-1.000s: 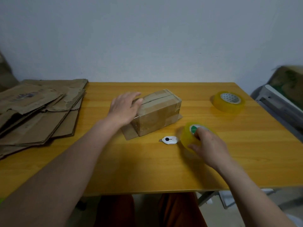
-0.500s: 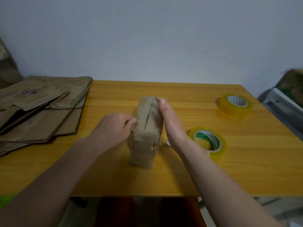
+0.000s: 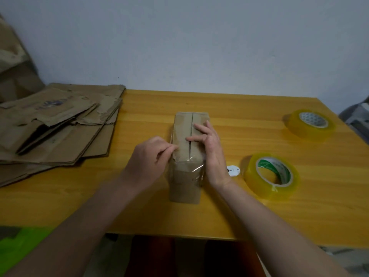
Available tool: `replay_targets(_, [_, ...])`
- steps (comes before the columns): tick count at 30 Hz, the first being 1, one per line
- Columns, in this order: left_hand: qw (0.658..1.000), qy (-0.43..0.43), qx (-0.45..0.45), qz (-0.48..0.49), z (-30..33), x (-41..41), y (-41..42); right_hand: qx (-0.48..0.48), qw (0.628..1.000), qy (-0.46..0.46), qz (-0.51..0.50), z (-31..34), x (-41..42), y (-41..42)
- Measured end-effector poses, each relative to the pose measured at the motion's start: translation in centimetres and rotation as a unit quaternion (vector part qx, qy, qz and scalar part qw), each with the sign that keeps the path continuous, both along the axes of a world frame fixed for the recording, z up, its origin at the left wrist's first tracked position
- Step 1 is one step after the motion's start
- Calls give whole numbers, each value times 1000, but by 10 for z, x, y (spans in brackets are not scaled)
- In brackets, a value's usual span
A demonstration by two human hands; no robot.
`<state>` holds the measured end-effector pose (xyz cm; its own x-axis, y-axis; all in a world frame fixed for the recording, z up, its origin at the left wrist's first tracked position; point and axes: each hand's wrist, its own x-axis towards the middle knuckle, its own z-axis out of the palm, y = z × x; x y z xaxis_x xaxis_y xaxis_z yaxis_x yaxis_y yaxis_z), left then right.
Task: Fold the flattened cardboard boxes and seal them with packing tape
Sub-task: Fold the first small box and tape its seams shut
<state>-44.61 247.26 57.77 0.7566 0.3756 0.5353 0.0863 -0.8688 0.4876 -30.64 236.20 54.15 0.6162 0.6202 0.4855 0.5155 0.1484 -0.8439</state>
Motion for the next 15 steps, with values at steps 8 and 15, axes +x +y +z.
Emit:
replay_targets(8, [999,2,-33,-10,-2,-5,0,-141,959,-236,66,-2,28,-24])
replay_targets(15, [999,32,-22,10,3,-6,-4,-150,956,-239,75,-1,25,-32])
